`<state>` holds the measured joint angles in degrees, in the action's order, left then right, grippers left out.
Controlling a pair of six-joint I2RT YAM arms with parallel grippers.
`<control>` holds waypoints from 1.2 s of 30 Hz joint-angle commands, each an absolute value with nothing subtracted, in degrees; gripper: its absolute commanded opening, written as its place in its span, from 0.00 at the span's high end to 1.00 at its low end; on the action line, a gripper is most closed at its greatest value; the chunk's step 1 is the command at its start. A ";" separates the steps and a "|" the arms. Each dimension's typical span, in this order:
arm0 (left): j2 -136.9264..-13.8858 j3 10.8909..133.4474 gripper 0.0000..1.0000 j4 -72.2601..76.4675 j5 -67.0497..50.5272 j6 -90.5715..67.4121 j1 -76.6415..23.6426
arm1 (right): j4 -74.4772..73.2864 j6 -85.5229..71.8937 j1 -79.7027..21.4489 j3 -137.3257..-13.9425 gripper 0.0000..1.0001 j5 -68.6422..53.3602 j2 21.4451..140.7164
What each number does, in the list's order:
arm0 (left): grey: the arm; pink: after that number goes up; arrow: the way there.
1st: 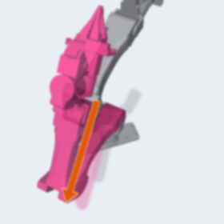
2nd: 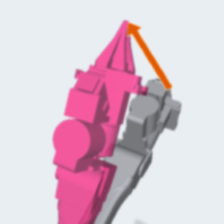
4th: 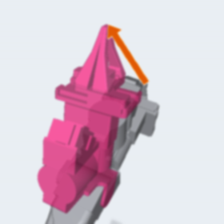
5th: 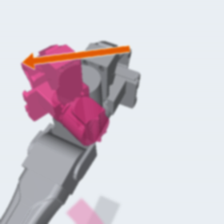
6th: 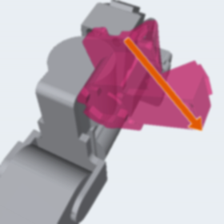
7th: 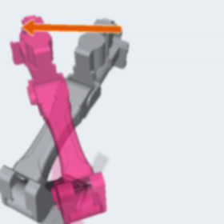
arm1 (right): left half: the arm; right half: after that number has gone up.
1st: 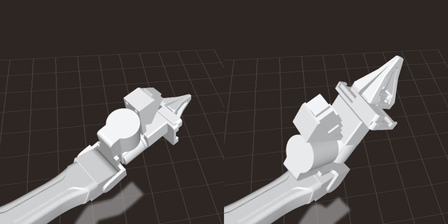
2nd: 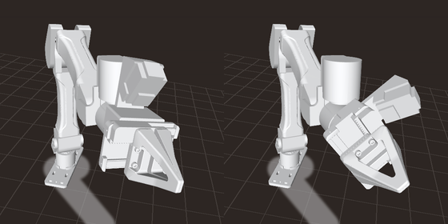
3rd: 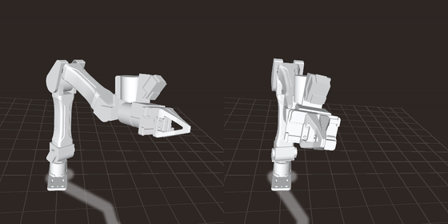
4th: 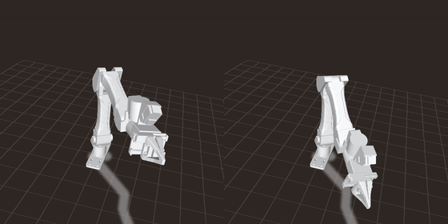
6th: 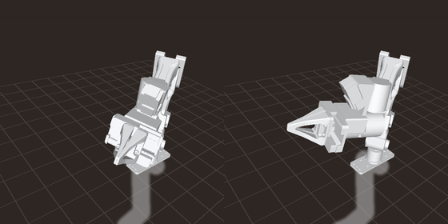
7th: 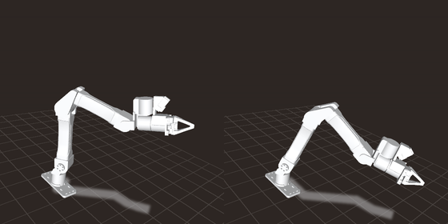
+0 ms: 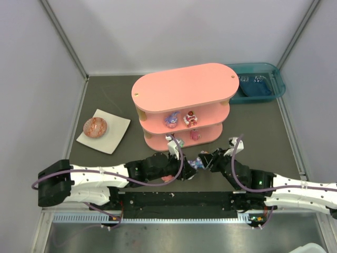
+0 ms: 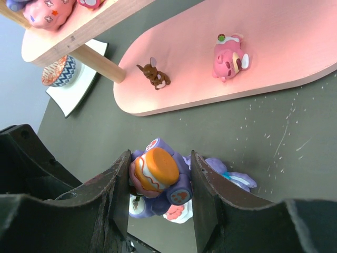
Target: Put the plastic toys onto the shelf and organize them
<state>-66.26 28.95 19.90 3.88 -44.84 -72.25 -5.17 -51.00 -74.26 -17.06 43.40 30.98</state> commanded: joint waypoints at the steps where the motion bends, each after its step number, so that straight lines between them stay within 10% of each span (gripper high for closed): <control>1: -67.23 30.41 0.62 24.78 3.87 -44.74 -71.72 | -2.72 -51.24 -75.06 -19.25 1.00 42.63 29.27; 18: -66.89 30.15 0.93 26.19 3.78 -45.35 -69.96 | -1.84 -49.04 -75.15 -17.49 1.00 38.14 25.75; 27: -65.83 30.06 0.52 26.80 3.25 -46.14 -69.17 | -1.67 -48.43 -75.15 -17.32 1.00 37.35 25.58; 36: -65.83 29.36 0.64 27.68 2.81 -46.76 -68.29 | -1.76 -47.99 -75.15 -17.23 1.00 37.26 24.35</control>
